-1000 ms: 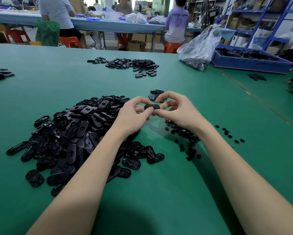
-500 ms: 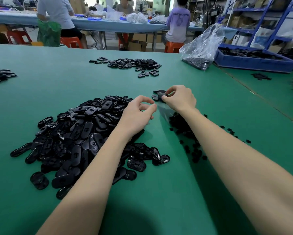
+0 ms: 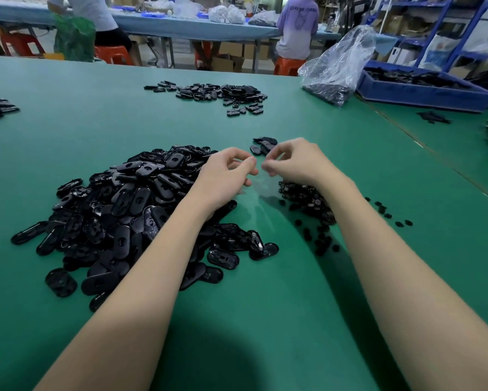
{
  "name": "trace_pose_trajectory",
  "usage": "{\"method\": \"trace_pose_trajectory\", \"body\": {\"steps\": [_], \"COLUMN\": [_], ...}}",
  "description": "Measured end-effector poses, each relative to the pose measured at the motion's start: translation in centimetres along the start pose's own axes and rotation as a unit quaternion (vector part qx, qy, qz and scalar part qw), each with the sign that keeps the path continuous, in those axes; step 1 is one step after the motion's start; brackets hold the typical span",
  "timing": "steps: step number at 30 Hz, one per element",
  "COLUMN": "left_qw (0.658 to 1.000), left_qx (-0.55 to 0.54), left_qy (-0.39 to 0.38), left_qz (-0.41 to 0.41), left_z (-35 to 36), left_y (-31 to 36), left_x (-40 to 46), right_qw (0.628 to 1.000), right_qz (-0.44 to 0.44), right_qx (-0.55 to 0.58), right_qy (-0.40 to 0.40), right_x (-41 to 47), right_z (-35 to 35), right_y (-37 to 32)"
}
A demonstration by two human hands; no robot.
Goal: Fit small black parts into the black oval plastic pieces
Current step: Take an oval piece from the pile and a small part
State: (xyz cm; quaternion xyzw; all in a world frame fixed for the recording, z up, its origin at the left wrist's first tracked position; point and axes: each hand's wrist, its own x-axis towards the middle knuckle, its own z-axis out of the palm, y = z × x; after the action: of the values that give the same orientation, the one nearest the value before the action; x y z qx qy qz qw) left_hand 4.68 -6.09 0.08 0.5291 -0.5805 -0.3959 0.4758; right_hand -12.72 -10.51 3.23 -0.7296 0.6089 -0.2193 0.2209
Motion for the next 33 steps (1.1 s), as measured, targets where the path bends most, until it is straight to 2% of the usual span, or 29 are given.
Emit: {"method": "trace_pose_trajectory", "body": {"steps": [3,6,13,19,25,33], "left_qw": [1.000,0.999,0.999,0.999,0.999,0.999], "left_qx": [0.006,0.028,0.038,0.028,0.032,0.033], "left_qy": [0.008,0.014,0.037,0.019,0.016,-0.007], "left_qz": [-0.002,0.006,0.003,-0.002,0.004,0.004], "left_z": [0.1,0.2,-0.2,-0.6,-0.8,-1.1], "left_y": [0.2,0.4,0.3,0.1,0.0,0.7], "left_x": [-0.1,-0.3,-0.2,-0.1,-0.1,-0.3], "right_qw": [0.992,0.985,0.980,0.981,0.974,0.980], "right_qz": [-0.027,-0.074,-0.141,-0.149,-0.172,-0.149], "right_qx": [-0.057,-0.058,-0.029,-0.070,-0.043,-0.056], "right_qy": [-0.109,-0.147,-0.141,-0.102,-0.142,-0.122], "right_x": [-2.7,-3.9,-4.2,-3.6,-3.7,-3.4], "right_z": [0.4,1.2,2.8,2.7,2.7,1.6], "right_y": [-0.4,-1.1,-1.1,-0.8,-0.9,0.0]}}
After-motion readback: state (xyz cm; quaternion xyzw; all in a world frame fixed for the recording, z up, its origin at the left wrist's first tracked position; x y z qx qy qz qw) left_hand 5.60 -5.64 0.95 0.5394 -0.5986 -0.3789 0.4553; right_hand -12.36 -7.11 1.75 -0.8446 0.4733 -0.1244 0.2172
